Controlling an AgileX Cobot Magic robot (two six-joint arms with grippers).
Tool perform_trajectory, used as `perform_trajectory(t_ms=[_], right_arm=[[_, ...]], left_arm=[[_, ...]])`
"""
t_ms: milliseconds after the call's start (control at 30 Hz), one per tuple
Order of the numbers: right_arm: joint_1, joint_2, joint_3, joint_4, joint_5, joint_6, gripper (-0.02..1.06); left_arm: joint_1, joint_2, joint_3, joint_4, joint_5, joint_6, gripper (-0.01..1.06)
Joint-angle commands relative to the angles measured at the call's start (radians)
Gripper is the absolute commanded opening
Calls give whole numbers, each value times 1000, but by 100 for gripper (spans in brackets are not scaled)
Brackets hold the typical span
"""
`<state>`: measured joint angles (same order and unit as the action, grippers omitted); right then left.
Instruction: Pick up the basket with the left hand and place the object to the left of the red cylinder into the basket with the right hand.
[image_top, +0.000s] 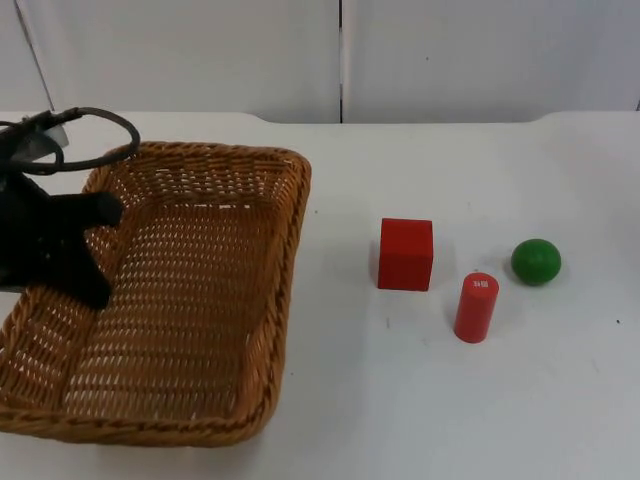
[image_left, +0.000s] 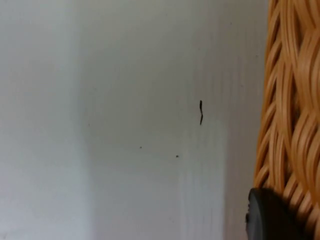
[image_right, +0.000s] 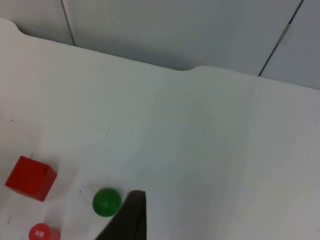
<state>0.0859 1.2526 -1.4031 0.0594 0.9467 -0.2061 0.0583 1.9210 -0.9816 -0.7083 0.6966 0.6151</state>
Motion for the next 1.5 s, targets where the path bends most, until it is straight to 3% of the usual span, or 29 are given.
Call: perform_trajectory(t_ms=[0, 400, 667, 900, 1200, 1467], right_arm=[[-4, -1, -9, 3, 6, -31, 105], [-4, -1, -9, 3, 14, -49, 105], [-4, -1, -9, 29, 69, -49, 105], [-4, 26, -9, 198, 83, -216, 105], [-4, 156, -9, 251, 88, -325, 105], [-4, 328, -9, 319, 3, -469, 105]], left_arm=[[0, -19, -3, -8, 28, -20, 0], [0, -84, -3, 3, 106, -23, 0], [0, -254, -3, 122, 167, -150, 0], [0, -332, -3, 125, 201, -167, 0], [0, -332, -3, 138, 227, -184, 0], [0, -332, -3, 150, 232, -235, 0]])
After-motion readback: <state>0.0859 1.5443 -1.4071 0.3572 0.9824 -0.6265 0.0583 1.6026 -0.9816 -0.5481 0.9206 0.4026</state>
